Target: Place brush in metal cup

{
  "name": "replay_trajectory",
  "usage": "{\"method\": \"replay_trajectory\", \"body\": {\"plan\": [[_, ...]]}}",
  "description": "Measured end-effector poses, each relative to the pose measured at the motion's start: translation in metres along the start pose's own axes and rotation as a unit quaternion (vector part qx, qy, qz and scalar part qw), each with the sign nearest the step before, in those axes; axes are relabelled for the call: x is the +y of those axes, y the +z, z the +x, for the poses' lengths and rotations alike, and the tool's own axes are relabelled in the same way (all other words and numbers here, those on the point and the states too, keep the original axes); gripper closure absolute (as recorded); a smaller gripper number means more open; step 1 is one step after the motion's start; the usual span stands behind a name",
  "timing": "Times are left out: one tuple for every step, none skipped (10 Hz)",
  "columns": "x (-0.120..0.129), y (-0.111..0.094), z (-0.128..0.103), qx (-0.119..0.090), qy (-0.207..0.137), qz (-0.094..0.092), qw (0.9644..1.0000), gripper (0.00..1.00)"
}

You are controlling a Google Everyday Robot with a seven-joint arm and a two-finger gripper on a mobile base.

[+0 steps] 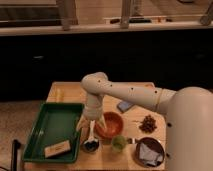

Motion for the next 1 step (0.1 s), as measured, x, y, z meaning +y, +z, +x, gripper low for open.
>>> {"method": "replay_trajectory", "body": {"plan": [[0.0001,0.0,0.0,0.0,0.0,0.0,1.0,0.2]]}}
